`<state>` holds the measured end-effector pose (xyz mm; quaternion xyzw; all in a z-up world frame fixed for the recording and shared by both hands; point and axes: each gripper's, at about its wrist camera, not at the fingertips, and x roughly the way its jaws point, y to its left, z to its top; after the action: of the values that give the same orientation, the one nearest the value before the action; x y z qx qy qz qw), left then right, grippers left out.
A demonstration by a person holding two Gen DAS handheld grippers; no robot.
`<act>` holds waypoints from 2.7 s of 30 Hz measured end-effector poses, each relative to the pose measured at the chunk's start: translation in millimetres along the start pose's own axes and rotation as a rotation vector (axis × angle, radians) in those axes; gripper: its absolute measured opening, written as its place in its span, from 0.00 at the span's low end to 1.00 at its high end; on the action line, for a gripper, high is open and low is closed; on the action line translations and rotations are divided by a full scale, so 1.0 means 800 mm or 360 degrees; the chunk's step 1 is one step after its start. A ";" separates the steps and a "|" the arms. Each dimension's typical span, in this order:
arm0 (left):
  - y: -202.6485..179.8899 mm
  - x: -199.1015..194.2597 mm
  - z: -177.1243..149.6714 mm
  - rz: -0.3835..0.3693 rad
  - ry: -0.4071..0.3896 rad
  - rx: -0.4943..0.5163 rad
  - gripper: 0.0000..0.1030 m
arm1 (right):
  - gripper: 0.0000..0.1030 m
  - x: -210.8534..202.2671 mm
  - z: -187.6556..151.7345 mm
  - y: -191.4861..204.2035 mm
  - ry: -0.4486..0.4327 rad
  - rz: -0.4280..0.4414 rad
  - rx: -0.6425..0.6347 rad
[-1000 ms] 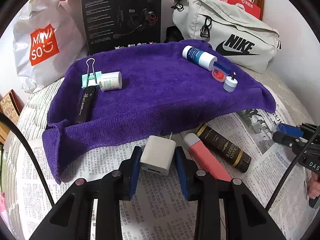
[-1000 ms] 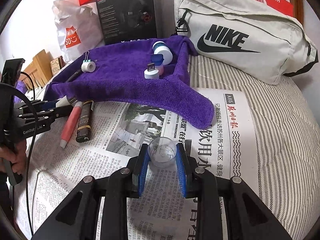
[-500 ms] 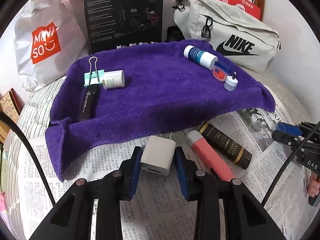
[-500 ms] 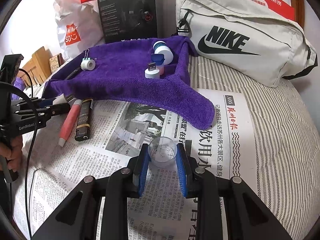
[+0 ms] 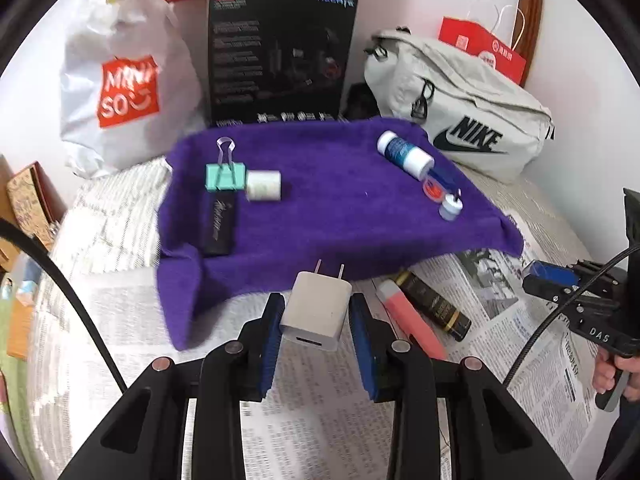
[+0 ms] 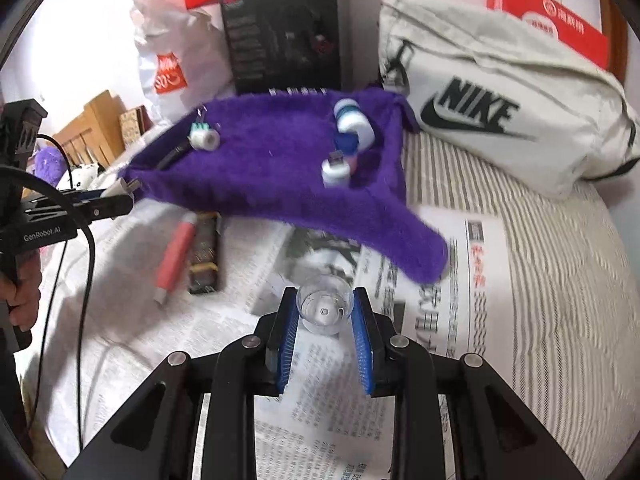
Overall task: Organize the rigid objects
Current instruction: 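Place the plug beside the tape roll while the right tool sets the cup by the bottle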
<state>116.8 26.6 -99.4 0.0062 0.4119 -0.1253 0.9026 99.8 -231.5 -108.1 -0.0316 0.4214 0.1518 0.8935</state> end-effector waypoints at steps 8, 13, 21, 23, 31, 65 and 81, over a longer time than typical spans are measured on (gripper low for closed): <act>0.026 -0.005 0.031 0.0038 -0.0003 -0.0099 0.31 | 0.26 -0.016 0.046 0.005 -0.0056 0.0052 -0.0050; 0.040 0.006 0.053 0.0070 0.0023 -0.0116 0.31 | 0.26 -0.011 0.073 0.005 -0.0084 0.0102 -0.0047; 0.062 0.036 0.077 0.0050 0.0071 -0.0182 0.31 | 0.26 0.003 0.107 0.002 -0.0099 0.0113 -0.0051; 0.066 0.050 0.082 0.0018 0.0100 -0.0194 0.31 | 0.26 0.008 0.113 0.000 -0.0098 0.0116 -0.0045; 0.068 0.095 0.095 0.0032 0.0192 -0.0166 0.31 | 0.26 0.025 0.120 -0.007 -0.0074 0.0120 -0.0036; 0.072 0.053 0.077 0.0153 0.0185 -0.0021 0.52 | 0.26 0.115 0.184 0.007 0.0005 0.0101 -0.0083; 0.111 0.021 0.059 0.0174 0.0130 -0.0106 0.53 | 0.26 0.201 0.198 0.005 0.0232 -0.0088 -0.0149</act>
<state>183.3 103.7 -88.8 0.0036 0.4513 -0.0617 0.8902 312.4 -159.1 -128.3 -0.0958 0.4768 0.1439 0.8618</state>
